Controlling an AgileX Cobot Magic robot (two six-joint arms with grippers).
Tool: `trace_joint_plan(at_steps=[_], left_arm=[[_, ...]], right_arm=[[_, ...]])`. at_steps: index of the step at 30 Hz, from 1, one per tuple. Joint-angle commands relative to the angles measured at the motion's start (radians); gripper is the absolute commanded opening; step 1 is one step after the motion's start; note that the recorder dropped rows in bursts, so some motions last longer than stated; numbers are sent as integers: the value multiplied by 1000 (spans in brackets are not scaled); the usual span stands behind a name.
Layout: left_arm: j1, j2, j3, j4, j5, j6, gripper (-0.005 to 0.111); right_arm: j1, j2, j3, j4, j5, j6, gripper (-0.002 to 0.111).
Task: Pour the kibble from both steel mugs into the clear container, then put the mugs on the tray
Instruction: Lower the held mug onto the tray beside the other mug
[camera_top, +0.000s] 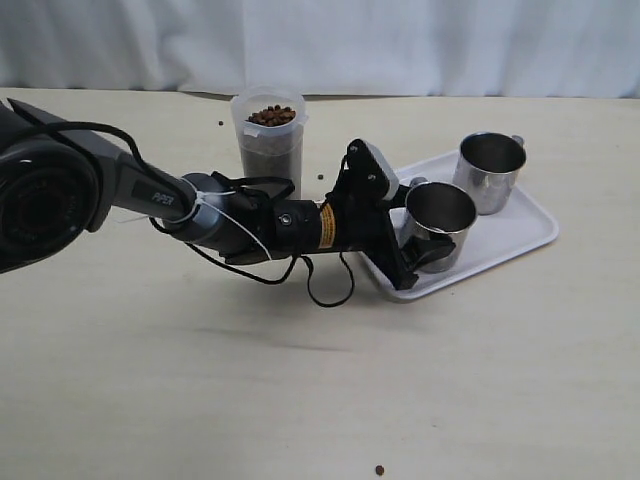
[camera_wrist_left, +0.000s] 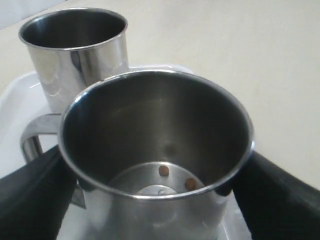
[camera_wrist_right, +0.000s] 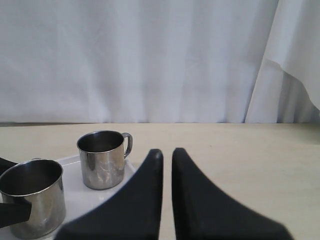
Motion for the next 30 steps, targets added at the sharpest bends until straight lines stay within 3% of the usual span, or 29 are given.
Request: trace_joint_plan(at_steps=[1,4,9,12,30], left_arm=[[-8,-1,-8,-30,32,-4,6],[-8,-1,-8,-26,6,-20,23],[-8,-1,-8,-7,-126,-83,64],[-8,-1,-8,-7,-170,-85,78],[-6,-22,-8,73,-179,-85,81]], right_arm=[[-8,-4,4,1,-1,1,5],[-8,-4,4,1,-1,1,5],[-8,-4,4,1,-1,1,5],[-8,-4,4,1,-1,1,5],[-8,-4,4,1,-1,1,5]])
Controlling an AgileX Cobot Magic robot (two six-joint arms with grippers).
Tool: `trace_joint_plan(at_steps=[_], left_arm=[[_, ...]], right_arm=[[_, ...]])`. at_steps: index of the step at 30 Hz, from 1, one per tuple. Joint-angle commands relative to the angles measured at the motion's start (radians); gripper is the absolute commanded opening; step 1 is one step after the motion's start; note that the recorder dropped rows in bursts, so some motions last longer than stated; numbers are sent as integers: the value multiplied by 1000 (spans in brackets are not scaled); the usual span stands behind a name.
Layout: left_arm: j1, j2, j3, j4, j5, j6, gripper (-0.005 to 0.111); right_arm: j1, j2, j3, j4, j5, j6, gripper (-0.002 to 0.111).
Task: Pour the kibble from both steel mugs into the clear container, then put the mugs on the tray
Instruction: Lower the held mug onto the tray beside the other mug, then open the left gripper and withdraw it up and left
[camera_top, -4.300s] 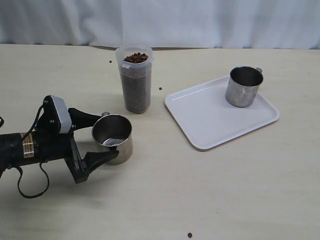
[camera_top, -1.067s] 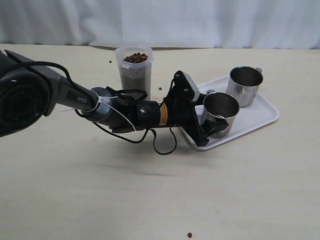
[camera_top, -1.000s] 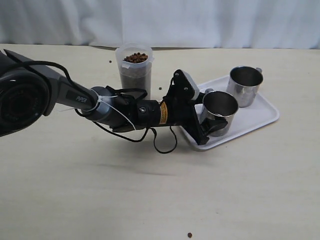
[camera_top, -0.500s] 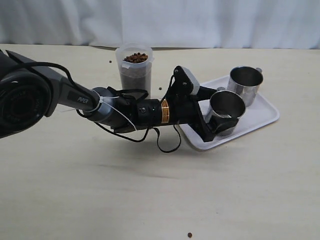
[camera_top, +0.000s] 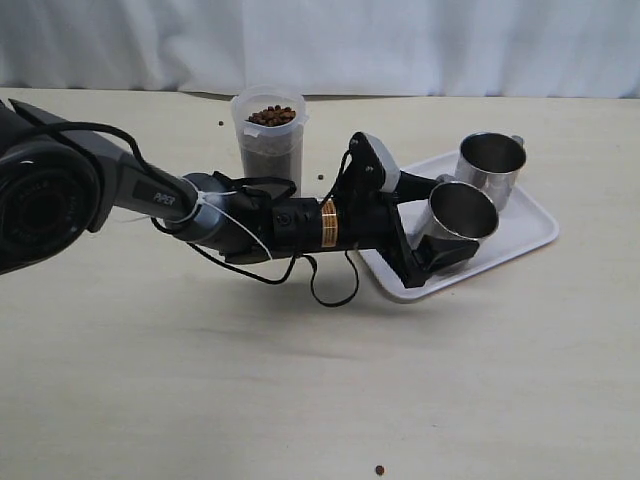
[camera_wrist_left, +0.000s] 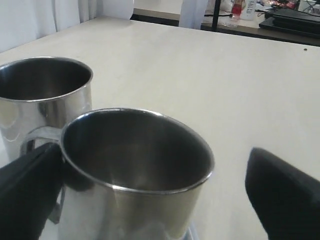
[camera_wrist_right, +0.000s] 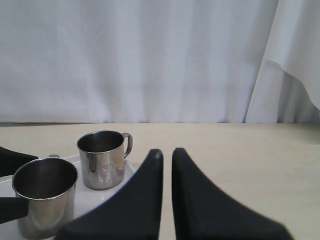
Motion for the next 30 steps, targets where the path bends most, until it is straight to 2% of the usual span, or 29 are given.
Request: trace_joint_plan(at_steps=[1,5,12,16,17,20,23,28,30], left_arm=[[0,-37,-3,36,9,-6,81],[2,-80,-3,36,94,-4,81],[2,-123,-3,85,92,-12,81],[2,-171,-3,137,118,-119,80],[2,-186,-3,169,138,-196,74],[2,-241,-3,336,158,-453,37],[2,-290,-3,524,153,-615,3],[0,-374,-1,779,134,-859,0],[0,-420,31,814,142,-922,0]], right_arm=[[-8,-4,4,1,-1,1,5],[-8,-4,4,1,-1,1,5],[-8,-4,4,1,-1,1,5],[-8,-4,4,1,-1,1,5],[-8,-4,4,1,-1,1,5],[-8,-4,4,1,-1,1,5],[-8,-4,4,1,-1,1,5],[-8,-4,4,1,-1,1,5],[-8,-4,4,1,-1,1,5]])
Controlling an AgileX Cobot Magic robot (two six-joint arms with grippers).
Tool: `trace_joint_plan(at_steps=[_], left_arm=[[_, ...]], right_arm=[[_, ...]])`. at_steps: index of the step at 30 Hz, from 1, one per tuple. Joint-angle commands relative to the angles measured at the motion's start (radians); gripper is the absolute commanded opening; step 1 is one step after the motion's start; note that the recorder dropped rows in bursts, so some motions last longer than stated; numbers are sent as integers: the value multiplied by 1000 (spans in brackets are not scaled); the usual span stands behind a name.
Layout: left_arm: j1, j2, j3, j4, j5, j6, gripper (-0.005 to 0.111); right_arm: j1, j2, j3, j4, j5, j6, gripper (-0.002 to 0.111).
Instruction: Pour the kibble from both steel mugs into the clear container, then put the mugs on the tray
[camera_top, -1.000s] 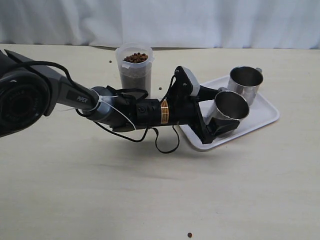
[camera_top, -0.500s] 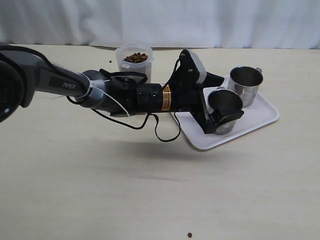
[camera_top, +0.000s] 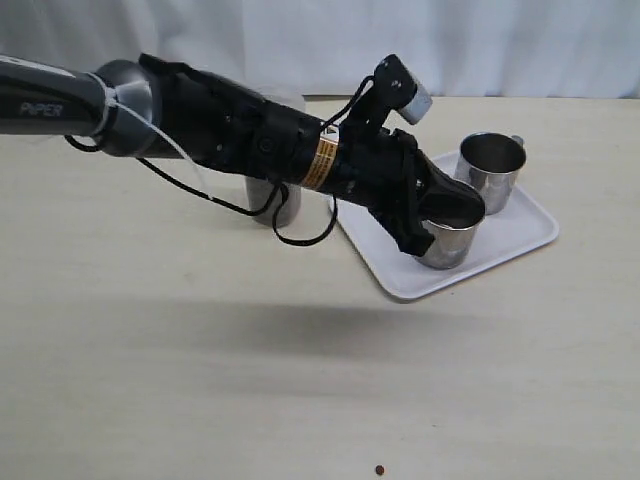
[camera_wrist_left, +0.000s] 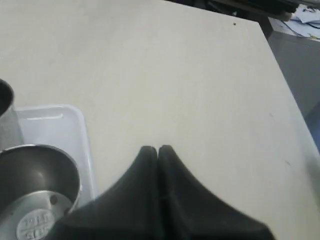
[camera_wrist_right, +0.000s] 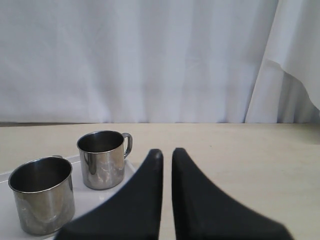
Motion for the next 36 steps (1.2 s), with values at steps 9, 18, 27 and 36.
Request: trace_joint_plan(at_steps=[9,18,27,36], left_arm=[[0,-749,531,64,635,-266,0],[0,-1584,987,-75,999,-267,0],[0,-1873,1083,-102,931,-267,0],[0,-1880,1081,-91,885,-267,0]], right_arm=[[-8,-4,4,1,-1,1,5],[-8,-4,4,1,-1,1,5],[-8,-4,4,1,-1,1,5],[-8,-4,4,1,-1,1,5]])
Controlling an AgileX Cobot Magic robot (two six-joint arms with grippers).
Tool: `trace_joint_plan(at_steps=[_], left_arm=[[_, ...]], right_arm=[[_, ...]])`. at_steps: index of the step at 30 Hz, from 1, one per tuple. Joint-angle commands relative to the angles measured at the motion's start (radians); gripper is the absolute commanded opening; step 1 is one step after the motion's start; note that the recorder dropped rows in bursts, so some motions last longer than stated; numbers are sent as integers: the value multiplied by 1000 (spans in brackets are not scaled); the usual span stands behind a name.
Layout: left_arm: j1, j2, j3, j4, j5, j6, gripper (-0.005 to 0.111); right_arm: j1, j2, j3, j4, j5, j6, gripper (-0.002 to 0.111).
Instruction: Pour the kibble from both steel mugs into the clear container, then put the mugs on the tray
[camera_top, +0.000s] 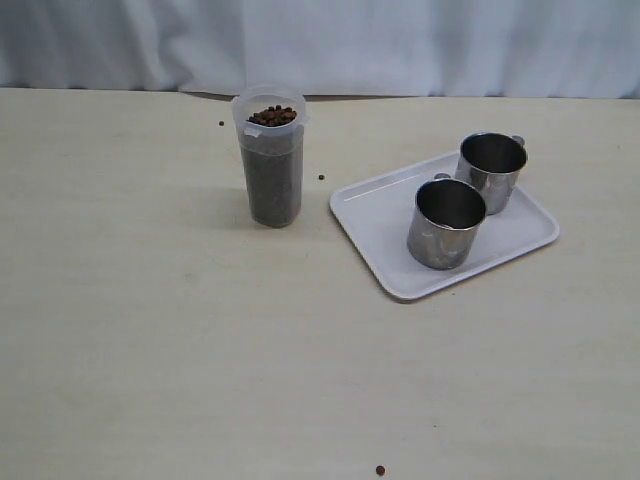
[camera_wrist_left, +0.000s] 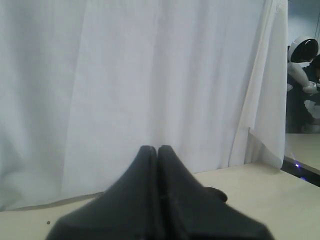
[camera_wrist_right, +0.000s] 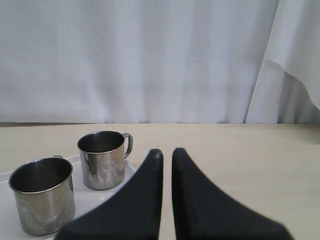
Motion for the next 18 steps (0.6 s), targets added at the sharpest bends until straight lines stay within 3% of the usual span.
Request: trace_joint_plan(at_steps=[1,9,11,18], left_arm=[[0,-5,4,1,-10,-3,0],[18,-10,6,-66,-80,-7,0],[78,-18,6,-68,-167,-7,0],[424,-95,8,-57,-513,-7,0]], right_arm=[[-8,-4,4,1,-1,1,5],[-8,-4,4,1,-1,1,5],[-8,-4,4,1,-1,1,5],[-8,-4,4,1,-1,1,5]])
